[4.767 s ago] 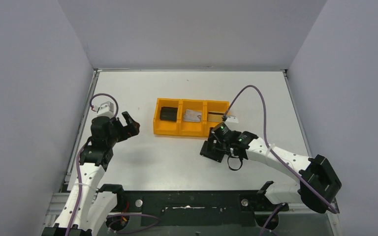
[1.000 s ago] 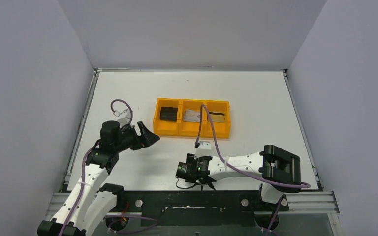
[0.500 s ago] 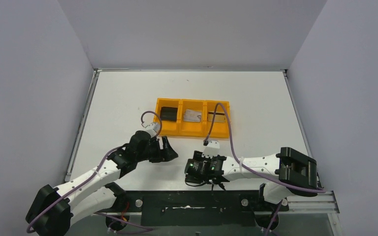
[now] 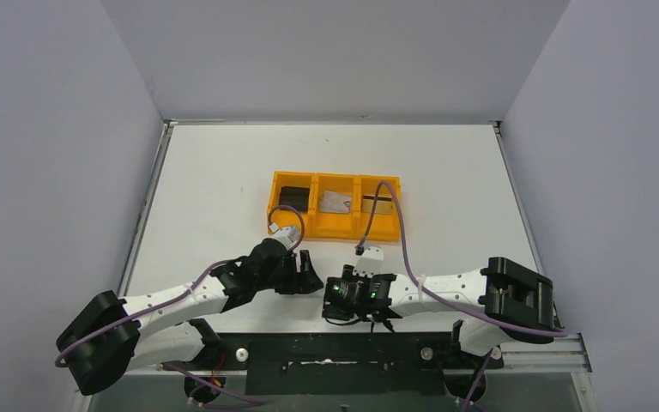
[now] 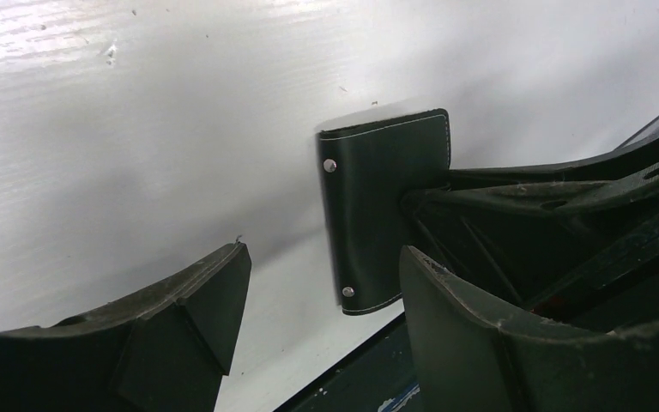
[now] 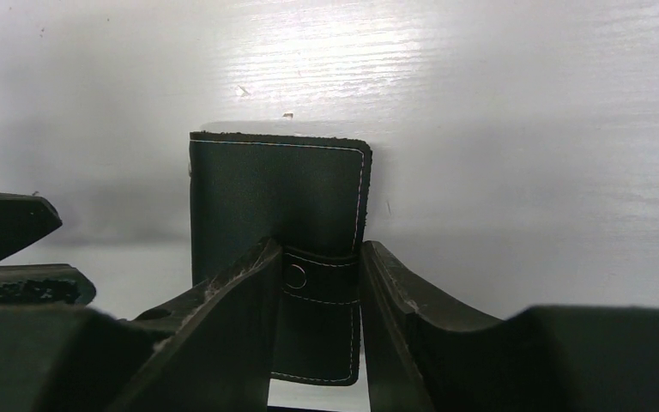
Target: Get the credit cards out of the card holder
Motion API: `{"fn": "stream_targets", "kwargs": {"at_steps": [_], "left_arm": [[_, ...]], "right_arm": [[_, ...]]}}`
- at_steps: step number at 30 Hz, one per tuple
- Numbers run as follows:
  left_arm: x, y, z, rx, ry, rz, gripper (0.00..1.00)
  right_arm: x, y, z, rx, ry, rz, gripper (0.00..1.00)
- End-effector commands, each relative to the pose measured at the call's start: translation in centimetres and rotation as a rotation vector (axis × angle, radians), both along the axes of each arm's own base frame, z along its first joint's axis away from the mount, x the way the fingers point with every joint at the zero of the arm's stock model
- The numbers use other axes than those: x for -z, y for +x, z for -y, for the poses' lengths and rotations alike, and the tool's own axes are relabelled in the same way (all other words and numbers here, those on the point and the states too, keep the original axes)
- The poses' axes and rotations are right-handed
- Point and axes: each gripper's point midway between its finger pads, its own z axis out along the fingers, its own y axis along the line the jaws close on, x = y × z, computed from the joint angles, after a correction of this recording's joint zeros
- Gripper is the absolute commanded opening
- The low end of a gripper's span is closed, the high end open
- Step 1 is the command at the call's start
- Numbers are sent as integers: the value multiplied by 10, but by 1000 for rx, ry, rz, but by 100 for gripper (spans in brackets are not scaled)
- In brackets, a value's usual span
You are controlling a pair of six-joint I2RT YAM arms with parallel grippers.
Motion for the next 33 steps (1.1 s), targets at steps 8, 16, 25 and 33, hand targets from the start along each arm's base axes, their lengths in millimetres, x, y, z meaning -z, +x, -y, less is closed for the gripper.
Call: {"fn": "stream_targets", "kwargs": {"at_steps": [8, 16, 25, 33], "left_arm": [[-1, 0, 26, 26, -32, 48, 64], [21, -14, 37, 67, 9, 1, 64], [32, -23, 54, 95, -39, -41, 47], [28, -13, 42, 46, 24, 10, 12]], "right_arm": [[-8, 8, -16, 4, 215, 33, 29], [-6, 11, -4, 22, 285, 19, 41], [6, 7, -3, 27, 325, -18, 35], [-4, 9, -2, 13, 365, 12, 44]]}}
